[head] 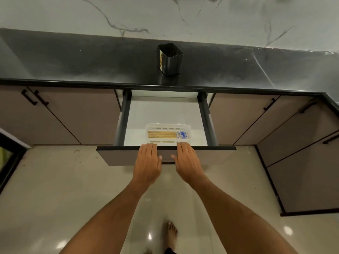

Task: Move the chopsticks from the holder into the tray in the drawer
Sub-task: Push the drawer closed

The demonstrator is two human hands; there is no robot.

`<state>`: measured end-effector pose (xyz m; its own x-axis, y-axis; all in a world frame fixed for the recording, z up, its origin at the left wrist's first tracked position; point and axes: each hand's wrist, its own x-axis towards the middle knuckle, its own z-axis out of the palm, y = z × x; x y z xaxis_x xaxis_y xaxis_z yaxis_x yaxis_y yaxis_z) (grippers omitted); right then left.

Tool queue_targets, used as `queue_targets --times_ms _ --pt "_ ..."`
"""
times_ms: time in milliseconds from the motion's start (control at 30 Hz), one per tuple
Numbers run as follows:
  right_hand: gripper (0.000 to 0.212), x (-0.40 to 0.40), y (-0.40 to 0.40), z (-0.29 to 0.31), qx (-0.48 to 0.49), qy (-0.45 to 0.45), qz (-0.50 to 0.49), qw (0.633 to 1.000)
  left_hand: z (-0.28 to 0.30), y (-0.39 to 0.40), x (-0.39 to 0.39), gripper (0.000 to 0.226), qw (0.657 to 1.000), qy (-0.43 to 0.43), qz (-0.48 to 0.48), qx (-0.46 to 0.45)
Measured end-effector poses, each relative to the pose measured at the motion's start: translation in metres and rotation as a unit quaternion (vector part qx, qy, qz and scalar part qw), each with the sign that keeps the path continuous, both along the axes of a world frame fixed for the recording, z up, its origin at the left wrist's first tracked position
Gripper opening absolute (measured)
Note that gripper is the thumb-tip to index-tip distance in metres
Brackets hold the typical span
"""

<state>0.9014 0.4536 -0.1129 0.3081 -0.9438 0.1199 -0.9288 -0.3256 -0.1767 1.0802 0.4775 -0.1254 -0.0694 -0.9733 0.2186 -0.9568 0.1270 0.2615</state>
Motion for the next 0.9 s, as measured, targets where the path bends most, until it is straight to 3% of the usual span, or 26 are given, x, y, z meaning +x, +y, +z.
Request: queue_targets --times_ms 233,567,633,767,833,900 --pt "0.045 -0.004 0.023 -0.042 0.036 0.037 0.017 0.999 -0.041 0.028 -0.007 0.044 0.999 -0.008 -0.021 0.042" --pt "0.025 0.006 -0.018 -0.087 0.142 0.096 0.077 0.982 -0.095 -0.02 -0.025 0.043 0.98 -0.023 -0.075 0.182" --pt "0.031 0.007 -0.025 -0.091 0.167 0.102 0.084 0.977 -0.104 -0.027 -0.027 0.047 0.971 -0.015 -0.092 0.218" --pt "0.049 0.006 -0.044 -0.099 0.19 0.12 0.111 0.968 -0.114 -0.04 -0.028 0.06 0.955 -0.158 -0.143 0.206" --pt "0.05 0.006 -0.055 -0.101 0.19 0.133 0.118 0.966 -0.116 -0.046 -0.028 0.069 0.941 -0.23 -0.153 0.196" --pt "0.046 0.008 -0.066 -0.103 0.183 0.138 0.12 0.966 -0.118 -0.057 -0.031 0.078 0.931 -0.244 -0.139 0.232"
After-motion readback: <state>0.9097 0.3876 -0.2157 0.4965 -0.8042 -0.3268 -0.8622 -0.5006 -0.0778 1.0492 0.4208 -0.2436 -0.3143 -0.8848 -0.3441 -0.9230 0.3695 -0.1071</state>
